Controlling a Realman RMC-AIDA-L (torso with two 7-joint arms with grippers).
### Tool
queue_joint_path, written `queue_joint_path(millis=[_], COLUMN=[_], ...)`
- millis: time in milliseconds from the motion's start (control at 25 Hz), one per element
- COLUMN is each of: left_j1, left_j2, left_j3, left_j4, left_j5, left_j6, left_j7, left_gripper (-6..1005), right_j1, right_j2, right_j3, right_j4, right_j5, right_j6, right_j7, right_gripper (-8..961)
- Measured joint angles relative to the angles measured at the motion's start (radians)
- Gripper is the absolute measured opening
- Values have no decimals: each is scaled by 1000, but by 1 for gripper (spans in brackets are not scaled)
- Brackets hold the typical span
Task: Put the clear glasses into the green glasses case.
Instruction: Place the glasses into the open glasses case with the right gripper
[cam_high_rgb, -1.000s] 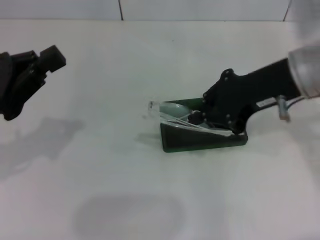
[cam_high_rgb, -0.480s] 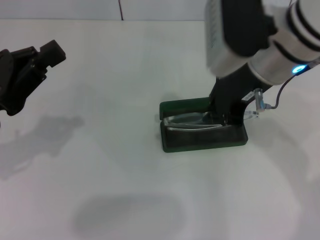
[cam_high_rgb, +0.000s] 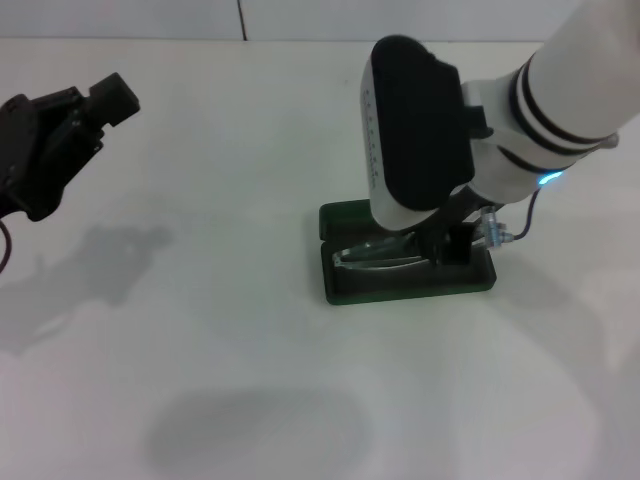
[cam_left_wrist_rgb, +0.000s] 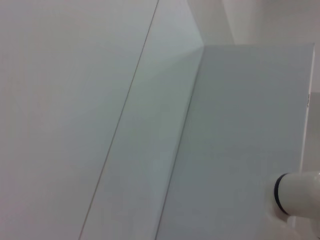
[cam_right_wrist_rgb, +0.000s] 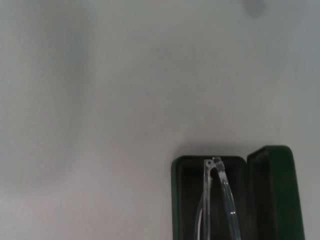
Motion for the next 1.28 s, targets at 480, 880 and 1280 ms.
queue_joint_path(millis=[480, 880, 1280], left_j1=[-23, -27, -16], left_j2=[-8, -15, -20], left_j3=[0, 0, 0], left_j4=[-29, -37, -37], left_j5=[10, 11, 11], left_j6=[-31, -31, -31], left_j7=[-2, 0, 0], left_gripper=[30, 29, 29], right_j1=[-31, -44, -49], right_j2=[0, 0, 0], right_j3=[-130, -133, -136], right_j4=[33, 38, 38], right_j5=[-94, -96, -96], right_j6=[100, 141, 154], right_j7=[-5, -2, -1], right_gripper=[74, 74, 74])
